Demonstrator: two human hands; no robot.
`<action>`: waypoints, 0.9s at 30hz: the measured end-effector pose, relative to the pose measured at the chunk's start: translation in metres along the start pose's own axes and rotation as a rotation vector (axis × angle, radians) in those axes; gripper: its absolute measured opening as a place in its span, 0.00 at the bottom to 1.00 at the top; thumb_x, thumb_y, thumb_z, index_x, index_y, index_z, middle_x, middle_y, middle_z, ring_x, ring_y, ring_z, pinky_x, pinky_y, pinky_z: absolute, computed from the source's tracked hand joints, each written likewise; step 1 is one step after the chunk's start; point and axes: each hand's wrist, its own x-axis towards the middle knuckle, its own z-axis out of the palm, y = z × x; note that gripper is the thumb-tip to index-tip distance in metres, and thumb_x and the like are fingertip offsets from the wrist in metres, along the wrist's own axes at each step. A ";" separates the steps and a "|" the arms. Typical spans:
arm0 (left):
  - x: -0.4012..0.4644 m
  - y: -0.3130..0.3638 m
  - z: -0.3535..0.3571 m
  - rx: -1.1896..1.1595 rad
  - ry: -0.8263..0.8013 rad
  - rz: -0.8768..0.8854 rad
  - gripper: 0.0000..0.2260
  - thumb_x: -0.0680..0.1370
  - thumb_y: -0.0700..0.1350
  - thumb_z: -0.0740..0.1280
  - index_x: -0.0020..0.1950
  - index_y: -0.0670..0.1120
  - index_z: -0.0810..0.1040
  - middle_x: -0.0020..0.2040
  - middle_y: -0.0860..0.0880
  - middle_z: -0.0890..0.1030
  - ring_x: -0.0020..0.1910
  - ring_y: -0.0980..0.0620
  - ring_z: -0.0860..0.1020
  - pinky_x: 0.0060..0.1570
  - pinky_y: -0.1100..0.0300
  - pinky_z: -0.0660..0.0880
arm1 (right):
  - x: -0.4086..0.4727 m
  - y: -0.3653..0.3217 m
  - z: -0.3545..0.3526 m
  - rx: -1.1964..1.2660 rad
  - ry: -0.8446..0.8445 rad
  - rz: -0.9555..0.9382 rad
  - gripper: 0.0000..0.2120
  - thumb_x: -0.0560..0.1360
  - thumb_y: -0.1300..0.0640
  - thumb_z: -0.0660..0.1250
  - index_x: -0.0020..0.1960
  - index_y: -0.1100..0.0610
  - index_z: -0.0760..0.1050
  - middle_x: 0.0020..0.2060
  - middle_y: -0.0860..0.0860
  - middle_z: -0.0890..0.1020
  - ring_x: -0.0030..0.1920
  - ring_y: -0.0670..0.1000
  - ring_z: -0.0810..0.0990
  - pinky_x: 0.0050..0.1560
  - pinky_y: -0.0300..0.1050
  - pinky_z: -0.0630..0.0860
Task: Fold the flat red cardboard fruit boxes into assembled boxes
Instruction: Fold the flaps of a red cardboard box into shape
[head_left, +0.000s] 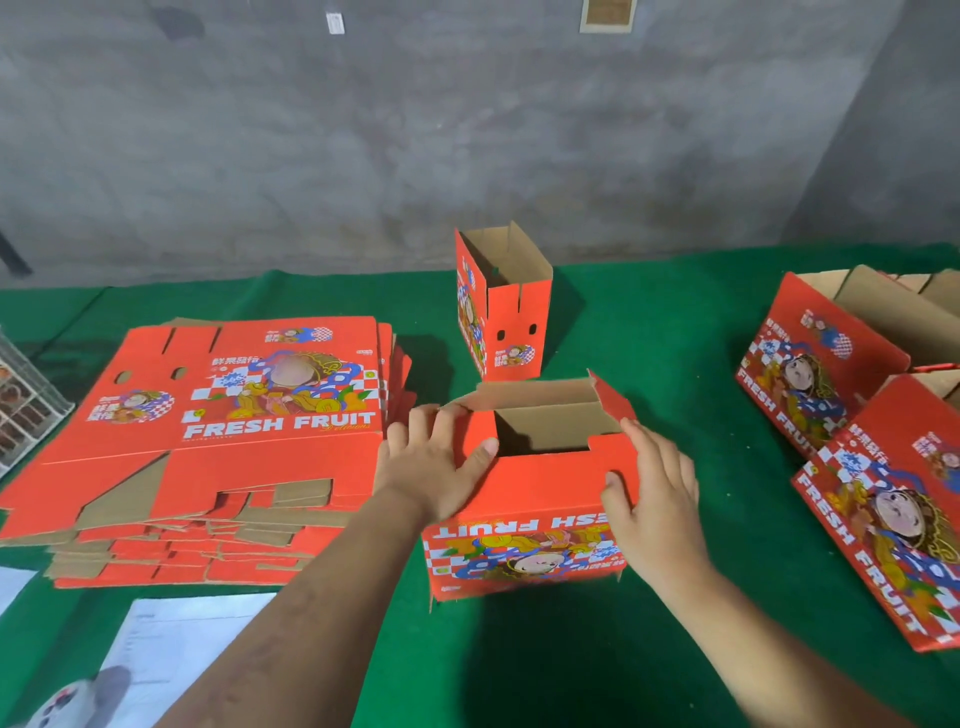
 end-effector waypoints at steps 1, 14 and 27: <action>0.000 -0.001 0.002 -0.003 0.005 -0.013 0.31 0.78 0.75 0.47 0.76 0.61 0.58 0.73 0.49 0.63 0.70 0.41 0.65 0.70 0.46 0.62 | -0.002 0.001 0.000 -0.002 0.002 -0.007 0.28 0.77 0.60 0.68 0.76 0.55 0.70 0.70 0.51 0.74 0.69 0.56 0.70 0.69 0.53 0.64; -0.017 -0.008 0.017 -0.462 0.229 0.089 0.28 0.78 0.76 0.45 0.51 0.61 0.78 0.58 0.64 0.71 0.65 0.50 0.64 0.58 0.53 0.56 | 0.025 0.003 -0.014 0.087 -0.107 0.161 0.25 0.80 0.37 0.51 0.49 0.54 0.79 0.46 0.46 0.77 0.54 0.59 0.74 0.60 0.57 0.70; -0.018 0.010 0.009 -0.408 -0.158 -0.394 0.36 0.70 0.67 0.77 0.60 0.51 0.58 0.63 0.42 0.79 0.61 0.37 0.79 0.60 0.43 0.76 | 0.051 -0.009 0.003 -0.299 -0.616 0.394 0.59 0.59 0.24 0.75 0.80 0.38 0.49 0.65 0.51 0.55 0.68 0.60 0.70 0.59 0.58 0.76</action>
